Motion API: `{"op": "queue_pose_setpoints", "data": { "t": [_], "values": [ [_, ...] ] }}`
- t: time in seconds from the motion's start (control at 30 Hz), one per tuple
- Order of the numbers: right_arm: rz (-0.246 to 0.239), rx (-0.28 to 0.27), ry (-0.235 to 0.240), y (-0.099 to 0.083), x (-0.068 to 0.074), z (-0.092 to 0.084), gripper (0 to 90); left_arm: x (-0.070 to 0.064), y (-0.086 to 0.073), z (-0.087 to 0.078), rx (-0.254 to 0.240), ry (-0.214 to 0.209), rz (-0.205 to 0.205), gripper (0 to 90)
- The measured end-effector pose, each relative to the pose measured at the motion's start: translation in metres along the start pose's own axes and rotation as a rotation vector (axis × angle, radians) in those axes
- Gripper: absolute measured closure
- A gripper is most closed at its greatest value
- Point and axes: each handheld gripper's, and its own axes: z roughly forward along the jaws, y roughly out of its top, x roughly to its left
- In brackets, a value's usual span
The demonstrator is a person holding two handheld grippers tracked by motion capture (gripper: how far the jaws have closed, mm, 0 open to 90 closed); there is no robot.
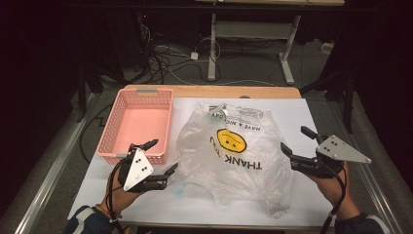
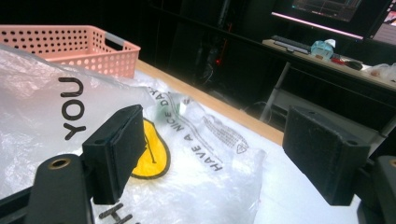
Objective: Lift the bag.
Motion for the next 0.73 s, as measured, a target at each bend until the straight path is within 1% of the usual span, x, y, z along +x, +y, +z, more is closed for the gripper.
{"op": "queue_pose_setpoints", "data": {
  "t": [0.03,0.07,0.13,0.17,0.23,0.27,0.3,0.33,0.4,0.5,0.6,0.67,0.73],
  "values": [
    [0.001,-0.002,0.002,-0.002,0.001,-0.001,21.8,0.0,-0.002,0.001,0.004,-0.001,-0.007,14.7],
    [0.001,-0.003,0.01,-0.005,0.003,-0.002,21.7,0.0,-0.004,0.001,0.007,0.003,-0.007,14.7],
    [-0.003,-0.001,0.008,-0.01,0.006,-0.003,21.2,-0.001,-0.009,0.002,0.007,0.01,-0.007,14.7],
    [0.0,0.0,0.013,-0.014,0.009,-0.003,20.9,-0.001,-0.013,0.004,0.009,0.004,-0.013,14.7],
    [-0.03,0.019,0.02,-0.021,0.015,-0.003,19.8,-0.002,-0.019,0.006,0.02,0.011,-0.012,14.6],
    [-0.041,0.027,0.019,-0.025,0.017,-0.002,19.6,-0.003,-0.021,0.007,0.026,0.005,-0.017,14.6],
    [-0.027,0.023,0.027,-0.028,0.019,-0.003,19.9,-0.004,-0.024,0.008,0.035,0.0,-0.016,14.6],
    [-0.023,0.027,0.036,-0.032,0.021,-0.003,19.9,-0.005,-0.026,0.009,0.042,-0.002,-0.005,14.6],
    [-0.052,0.049,0.037,-0.037,0.025,-0.002,19.1,-0.006,-0.027,0.01,0.048,-0.008,-0.005,14.6],
    [-0.032,0.052,0.056,-0.042,0.028,-0.002,19.4,-0.007,-0.027,0.011,0.044,-0.015,-0.013,14.6],
    [-0.044,0.065,0.072,-0.045,0.032,-0.001,19.1,-0.007,-0.027,0.011,0.046,-0.016,-0.009,14.5],
    [-0.044,0.058,0.07,-0.044,0.033,-0.001,19.3,-0.007,-0.027,0.01,0.043,-0.015,-0.01,14.5],
    [-0.035,0.047,0.07,-0.043,0.033,-0.002,19.3,-0.006,-0.027,0.01,0.04,-0.015,-0.016,14.5]
  ]
}}
